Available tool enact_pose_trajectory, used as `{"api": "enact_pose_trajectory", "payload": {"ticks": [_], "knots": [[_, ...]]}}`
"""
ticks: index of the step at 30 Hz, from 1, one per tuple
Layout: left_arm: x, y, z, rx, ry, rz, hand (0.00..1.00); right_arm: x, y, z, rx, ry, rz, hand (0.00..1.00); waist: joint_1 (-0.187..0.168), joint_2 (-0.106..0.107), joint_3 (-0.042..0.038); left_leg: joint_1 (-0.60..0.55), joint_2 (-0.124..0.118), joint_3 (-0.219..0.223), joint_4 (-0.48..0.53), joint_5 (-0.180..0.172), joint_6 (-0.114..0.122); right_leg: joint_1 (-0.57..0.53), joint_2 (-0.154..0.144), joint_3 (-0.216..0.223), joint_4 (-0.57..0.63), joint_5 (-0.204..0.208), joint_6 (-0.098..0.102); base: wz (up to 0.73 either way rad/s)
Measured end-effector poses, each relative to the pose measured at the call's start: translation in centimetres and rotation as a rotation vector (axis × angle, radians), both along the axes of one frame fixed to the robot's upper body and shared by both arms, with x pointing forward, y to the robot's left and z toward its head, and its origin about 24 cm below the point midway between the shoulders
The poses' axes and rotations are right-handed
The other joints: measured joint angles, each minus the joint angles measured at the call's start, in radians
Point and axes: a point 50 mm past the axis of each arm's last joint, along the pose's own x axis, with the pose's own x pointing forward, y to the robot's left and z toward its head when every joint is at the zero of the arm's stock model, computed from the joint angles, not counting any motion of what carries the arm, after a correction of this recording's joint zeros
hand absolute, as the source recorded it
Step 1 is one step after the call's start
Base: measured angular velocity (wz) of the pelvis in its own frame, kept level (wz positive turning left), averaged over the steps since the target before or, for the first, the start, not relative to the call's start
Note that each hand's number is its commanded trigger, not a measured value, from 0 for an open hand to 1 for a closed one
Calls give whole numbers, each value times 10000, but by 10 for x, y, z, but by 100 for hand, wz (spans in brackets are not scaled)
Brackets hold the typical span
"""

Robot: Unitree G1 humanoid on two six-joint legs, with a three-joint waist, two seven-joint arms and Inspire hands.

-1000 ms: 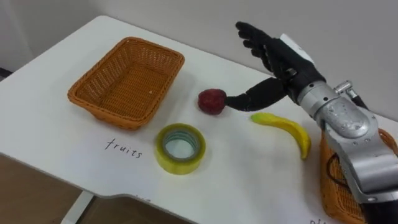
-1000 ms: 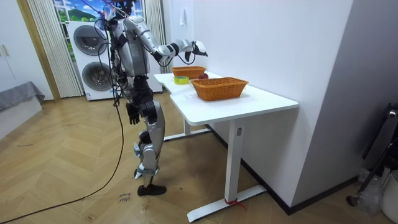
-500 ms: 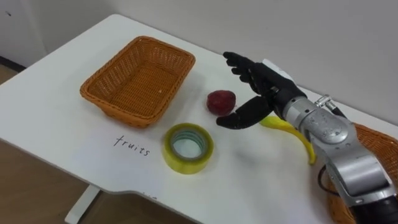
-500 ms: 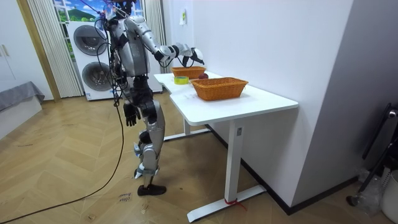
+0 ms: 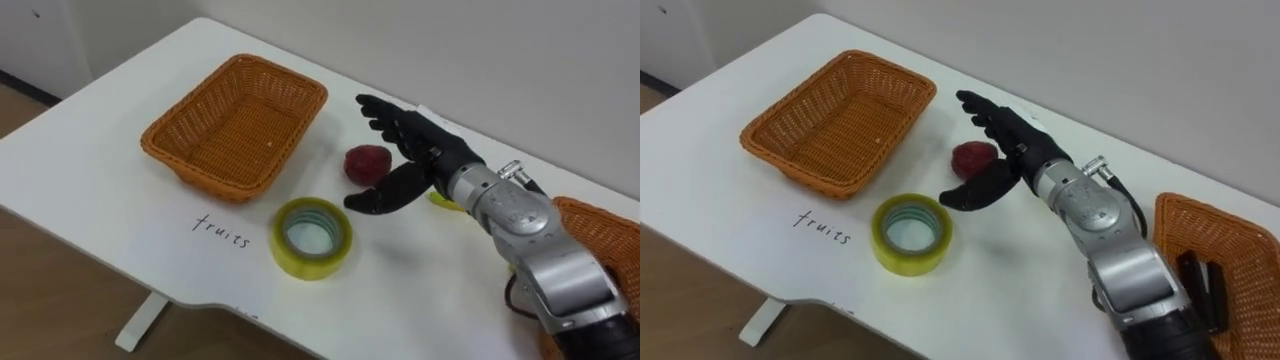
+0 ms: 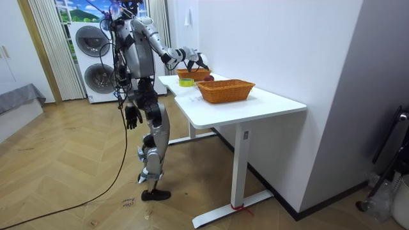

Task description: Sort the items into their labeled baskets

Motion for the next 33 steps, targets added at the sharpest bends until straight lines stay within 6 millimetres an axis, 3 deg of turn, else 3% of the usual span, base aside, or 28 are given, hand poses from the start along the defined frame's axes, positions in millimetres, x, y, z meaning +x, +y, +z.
{"api": "enact_pose_trajectory", "payload": {"ticks": [14, 33], "knots": [[11, -1, 0, 145, -280, -97, 0, 0, 7, -16, -340, 584, 148, 0, 238, 15, 9, -144, 0, -36, 0, 2, -2, -116, 5, -93, -58, 0, 0, 1], [13, -3, -1, -260, -128, -421, 0, -2, 20, -21, -1003, 747, 762, 0, 305, -31, -18, -139, -10, -34, -13, 1, -3, -70, 8, -108, -125, 0, 0, 0]]}}
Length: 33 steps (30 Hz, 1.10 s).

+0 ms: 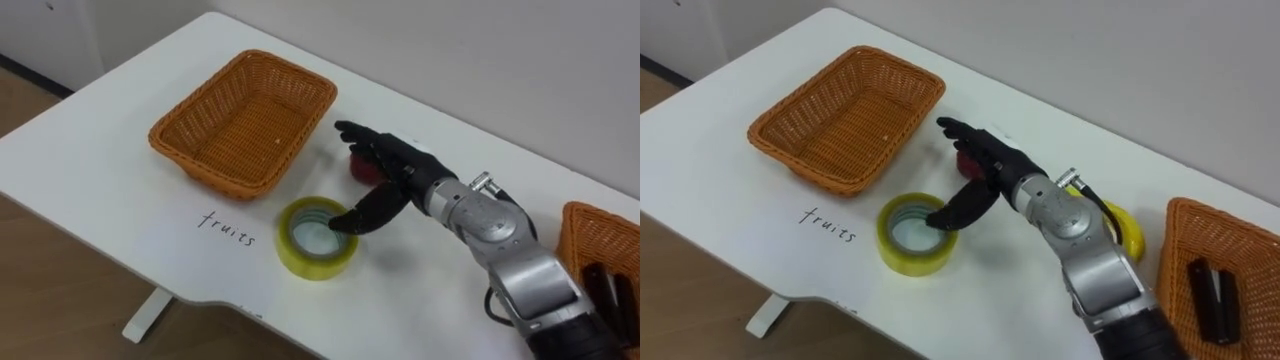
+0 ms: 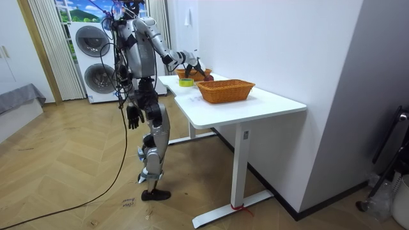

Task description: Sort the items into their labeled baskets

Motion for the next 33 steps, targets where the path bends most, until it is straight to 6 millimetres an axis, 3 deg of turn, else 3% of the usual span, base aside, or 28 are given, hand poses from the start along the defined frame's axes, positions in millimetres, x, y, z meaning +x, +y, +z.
{"api": "enact_pose_trajectory", "payload": {"ticks": [12, 33], "knots": [[1, -2, -1, -94, 7, 13, 0, -5, 10, -8, -345, 520, 511, 0, 220, -14, 21, -12, -1, -6, -18, 0, 1, -17, -1, -5, 5, 0, 0, 0], [4, -4, -1, -116, 102, -164, 0, 1, 16, -14, -1331, 1034, 915, 0, 235, -50, 66, -77, -5, -22, 2, 0, 1, -63, 5, 48, 5, 0, 0, 0]]}}
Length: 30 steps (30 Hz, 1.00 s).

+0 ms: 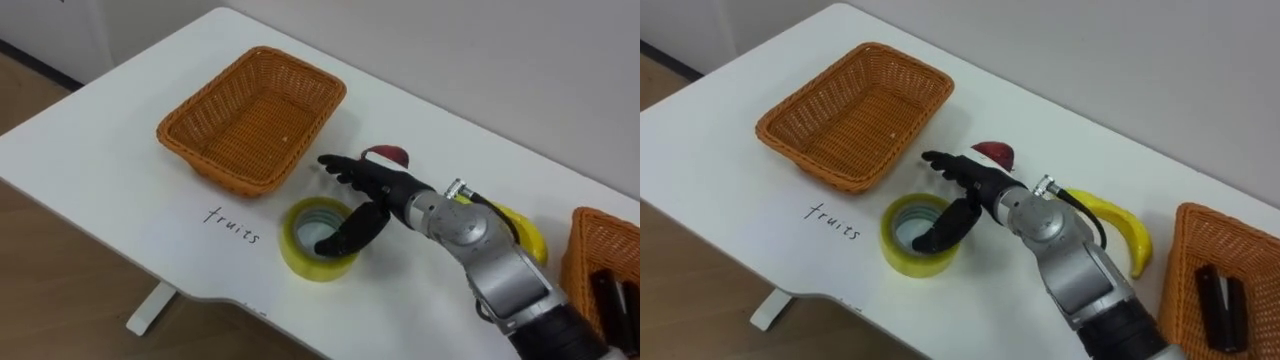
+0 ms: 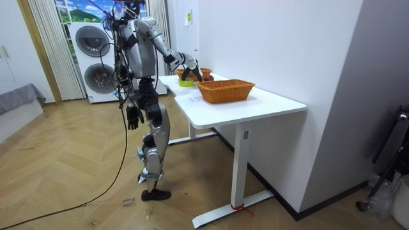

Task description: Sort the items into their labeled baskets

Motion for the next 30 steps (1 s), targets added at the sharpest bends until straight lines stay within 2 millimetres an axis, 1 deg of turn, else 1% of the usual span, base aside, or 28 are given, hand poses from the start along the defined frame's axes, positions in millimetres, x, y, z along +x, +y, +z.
{"api": "enact_pose_trajectory", "payload": {"ticks": [5, 8, 11, 13, 17, 20, 21, 22, 23, 25, 28, 30], "knots": [[7, 0, 0, -16, -56, -10, 0, 3, 0, 4, -1003, -359, 332, 0, 63, 1, 0, -4, -1, -19, -5, 0, 0, -6, -1, -27, 0, 0, 0, 0], [14, 0, 0, -28, -212, -60, 0, 4, -1, 5, -1638, -552, 423, 0, 191, -2, -1, -3, -5, -18, -5, 0, 0, -10, -3, -6, -1, 0, 0, 0], [18, 1, 1, -65, -326, -76, 0, 5, -1, 8, -2364, -881, 602, 0, 283, -48, -30, -54, -4, -10, -5, 0, 0, -65, 0, -29, -3, 0, 0, 0], [19, 1, 0, -123, -330, -78, 0, 4, 1, 10, -2835, -1036, 792, 0, 301, -67, -28, -83, -5, -10, 91, 1, 0, -85, -3, -43, -3, 0, 0, 0], [22, 0, 0, -228, -406, -103, 0, 4, 0, 10, -3263, -1015, 818, 0, 308, -78, -17, -127, -10, -9, 164, 0, 1, -99, -11, -51, -2, 0, 0, 0], [26, 0, 0, -250, -475, -121, 0, 4, -2, 9, -3496, -870, 780, 1, 411, -84, -12, -164, -7, 38, 168, 1, 0, -151, -12, -40, 3, 0, -1, -6], [26, 0, 0, -253, -456, -117, 0, 4, -3, 8, -3522, -787, 738, 60, 437, -85, -11, -173, -4, 52, 159, 0, 0, -158, -11, -37, 4, 0, 0, -4], [27, 0, 0, -254, -461, -117, 0, 5, -3, 9, -3625, -757, 751, 79, 463, -97, -6, -195, -3, 53, 149, -1, -2, -171, -11, -42, 7, 0, -1, 0], [26, 0, 0, -251, -438, -111, 0, 5, -3, 9, -3714, -776, 764, 100, 479, -109, -2, -216, -3, 52, 153, -1, -2, -184, -11, -47, 7, 0, 0, 0], [33, 0, 0, -240, -588, -160, 0, 6, -3, 11, -3858, -802, 839, 100, 529, -172, 30, -271, -3, 50, 178, 5, -10, -224, -10, -53, 4, 1, -2, 0], [34, 2, 1, -199, -577, -185, 0, 7, -3, 14, -3972, -938, 833, 100, 554, -260, 72, -276, 5, 44, 177, 5, -11, -225, 1, -29, 3, 2, -2, 0], [34, 2, 1, -196, -586, -190, 0, 10, -2, 18, -4081, -1093, 812, 100, 556, -282, 84, -288, 4, 42, 176, 5, -11, -235, 1, -32, 2, 3, -4, 0]]}}
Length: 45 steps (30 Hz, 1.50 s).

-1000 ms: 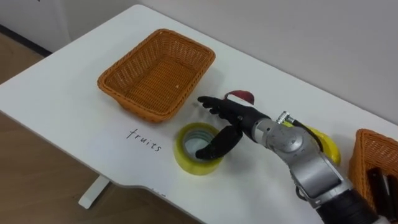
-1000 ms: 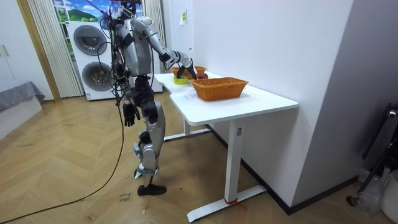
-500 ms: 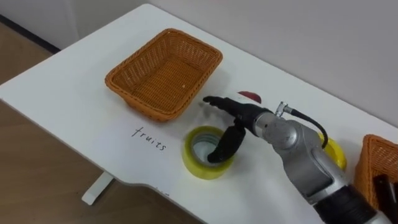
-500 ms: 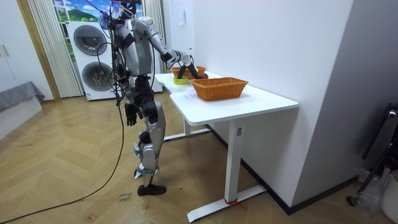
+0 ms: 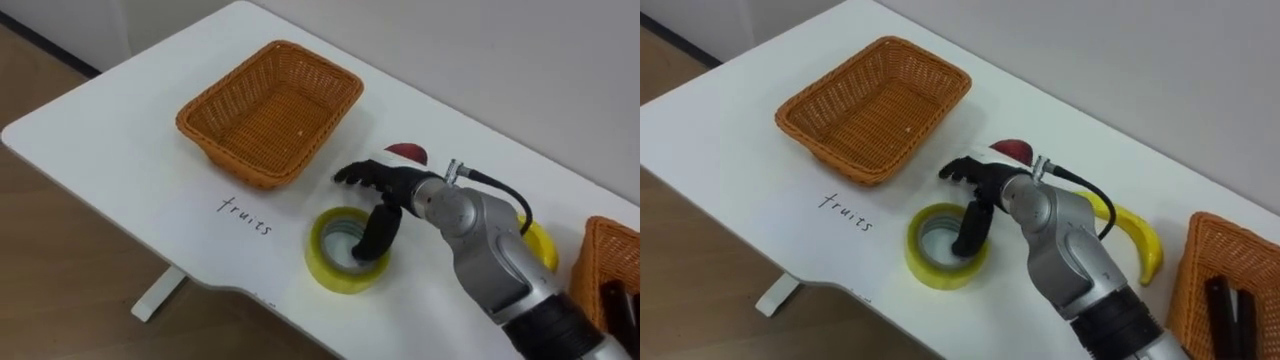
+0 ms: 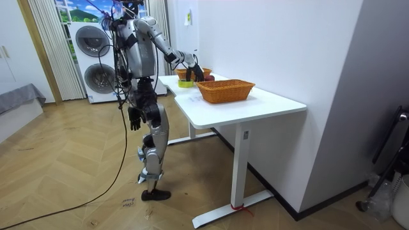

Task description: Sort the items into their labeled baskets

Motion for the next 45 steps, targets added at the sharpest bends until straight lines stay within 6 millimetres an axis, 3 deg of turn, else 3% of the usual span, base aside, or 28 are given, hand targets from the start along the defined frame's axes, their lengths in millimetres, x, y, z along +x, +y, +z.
{"api": "enact_pose_trajectory", "payload": {"ticks": [20, 29, 34, 40, 45], "knots": [[4, 0, -1, 73, 55, 27, 0, 0, 1, 0, -126, 94, 7, 100, 33, 22, 22, 1, 9, 9, -3, 2, 0, -90, 24, 283, -9, 0, 0, 0], [2, 2, -1, 438, 143, 104, 0, 0, 2, 0, -142, 126, 22, 100, 65, 171, 23, 30, 14, 31, -23, 4, -3, -80, 29, 321, -3, 0, -1, 0], [-7, 4, -2, 729, 433, 199, 0, -5, 5, 3, 131, 70, 258, 100, -60, 273, -11, 34, 13, 31, -57, 11, -10, -115, 40, 400, -3, 0, -1, 0], [-15, 7, -2, 965, 480, 512, 0, -8, 13, 8, 1221, 235, 739, 100, -323, 144, -112, 39, 21, 72, -31, 16, -13, -140, 38, 424, -14, 0, -1, 0], [-15, 7, -2, 936, 364, 612, 0, -9, 14, 20, 2184, 24, 1095, 100, -642, 120, -133, 60, 19, 145, 19, 22, -2, -97, 3, 549, -21, 0, 0, -1]]}}
